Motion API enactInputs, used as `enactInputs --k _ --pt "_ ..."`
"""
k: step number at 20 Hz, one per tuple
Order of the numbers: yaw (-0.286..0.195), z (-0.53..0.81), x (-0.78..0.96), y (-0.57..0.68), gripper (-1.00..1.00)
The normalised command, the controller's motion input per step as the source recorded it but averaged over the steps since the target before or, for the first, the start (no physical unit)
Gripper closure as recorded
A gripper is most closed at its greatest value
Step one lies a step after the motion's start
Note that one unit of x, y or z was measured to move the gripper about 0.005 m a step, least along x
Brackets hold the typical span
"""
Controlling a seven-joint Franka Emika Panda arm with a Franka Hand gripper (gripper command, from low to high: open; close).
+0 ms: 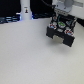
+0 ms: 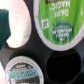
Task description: Open the kcup holder, insert the kcup into the holder, and close the kcup holder
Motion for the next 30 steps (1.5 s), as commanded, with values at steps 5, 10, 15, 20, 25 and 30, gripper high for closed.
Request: enactInputs --k 5,10,15,20,25,30 --pt "0.059 0.43 0.46 -0.38 -1.0" --pt "0.017 0.31 0.62 -0.43 -1.0" --pt "0.01 0.2 0.7 -0.46 -1.0" --pt "0.002 0.1 0.78 -0.41 -1.0" --pt "0.016 -0.02 0.78 -0.2 -1.0" --pt "0.052 -0.1 0.71 0.02 -1.0"
